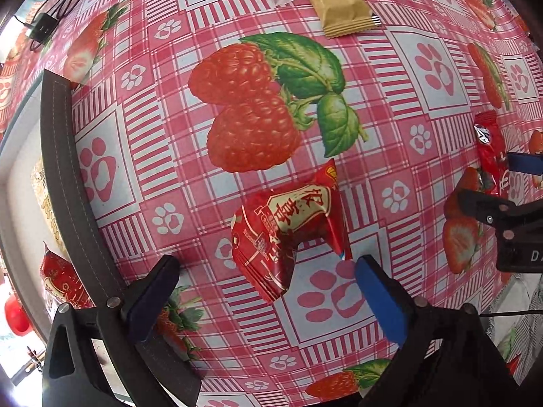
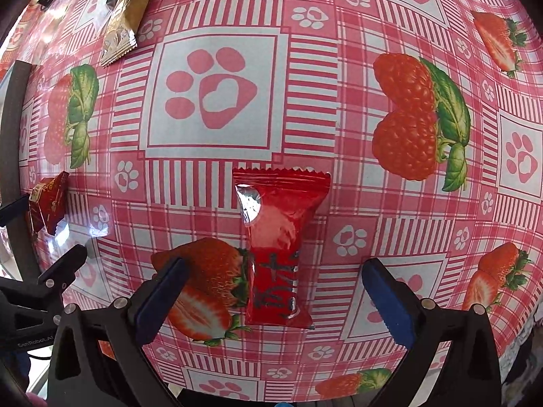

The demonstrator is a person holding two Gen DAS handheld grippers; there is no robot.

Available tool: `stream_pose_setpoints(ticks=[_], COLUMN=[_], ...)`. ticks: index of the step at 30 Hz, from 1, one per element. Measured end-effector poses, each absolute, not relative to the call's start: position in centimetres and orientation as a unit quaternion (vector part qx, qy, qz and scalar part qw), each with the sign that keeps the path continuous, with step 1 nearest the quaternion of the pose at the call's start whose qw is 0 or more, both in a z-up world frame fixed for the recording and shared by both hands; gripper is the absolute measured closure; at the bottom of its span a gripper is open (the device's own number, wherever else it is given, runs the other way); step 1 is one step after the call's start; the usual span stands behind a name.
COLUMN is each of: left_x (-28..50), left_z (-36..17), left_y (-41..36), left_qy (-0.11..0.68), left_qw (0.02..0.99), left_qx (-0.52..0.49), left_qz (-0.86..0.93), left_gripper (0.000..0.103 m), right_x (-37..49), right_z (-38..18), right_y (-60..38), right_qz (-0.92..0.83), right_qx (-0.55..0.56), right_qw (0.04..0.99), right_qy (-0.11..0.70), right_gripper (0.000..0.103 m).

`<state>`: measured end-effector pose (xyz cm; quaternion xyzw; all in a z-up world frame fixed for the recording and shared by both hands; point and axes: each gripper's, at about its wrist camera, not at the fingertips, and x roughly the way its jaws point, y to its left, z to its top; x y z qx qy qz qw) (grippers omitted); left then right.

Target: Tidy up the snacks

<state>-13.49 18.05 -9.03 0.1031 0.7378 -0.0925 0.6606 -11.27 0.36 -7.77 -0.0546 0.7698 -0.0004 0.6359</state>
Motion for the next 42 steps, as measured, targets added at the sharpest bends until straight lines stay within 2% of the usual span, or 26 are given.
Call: stream_pose_setpoints(ticks=[29, 32, 34, 36, 37, 39, 40, 41, 42], left_x=[-10.9, -10.4, -10.2, -10.1, -10.0, -9.9, -9.8, -9.7, -9.7], left_z=[-9.3, -9.1, -8.7, -8.2, -7.8, -7.0, -6.6, -6.5, -6.3], left_y=[16.7, 16.5, 16.4, 16.2, 16.0, 15.4, 15.4, 15.3, 15.3], left_qy=[0.743, 0.741, 0.737, 0.732, 0.729, 0.720, 0.718, 0.719, 0.718], left_qw=[0.653, 0.656, 0.661, 0.666, 0.669, 0.677, 0.678, 0.676, 0.678], left_qx=[0.119, 0.114, 0.109, 0.106, 0.106, 0.108, 0.110, 0.109, 0.103], left_qz=[-0.086, -0.088, -0.090, -0.096, -0.099, -0.108, -0.113, -0.116, -0.119], left_gripper=[0.000, 0.004, 0.010, 0.023, 0.028, 0.048, 0.055, 0.057, 0.057], right_x=[-11.3, -10.9, -10.6, -10.5, -10.4, -10.3, -10.3, -10.3, -10.2], right_z=[-7.7, -7.4, -7.0, -6.4, -6.1, -5.7, -5.4, -5.3, -5.1], right_y=[0.4, 0.1, 0.0, 0.1, 0.1, 0.2, 0.1, 0.0, -0.3], right_qz=[-0.001, 0.000, -0.002, 0.002, 0.004, 0.008, 0.009, 0.012, 0.015], right_qx=[-0.052, -0.040, -0.041, -0.046, -0.050, -0.054, -0.053, -0.046, -0.035], right_qw=[0.629, 0.633, 0.638, 0.643, 0.645, 0.646, 0.648, 0.649, 0.649], right_qy=[0.776, 0.773, 0.769, 0.764, 0.763, 0.761, 0.760, 0.759, 0.760], right_gripper=[0.000, 0.000, 0.007, 0.025, 0.030, 0.055, 0.064, 0.082, 0.082])
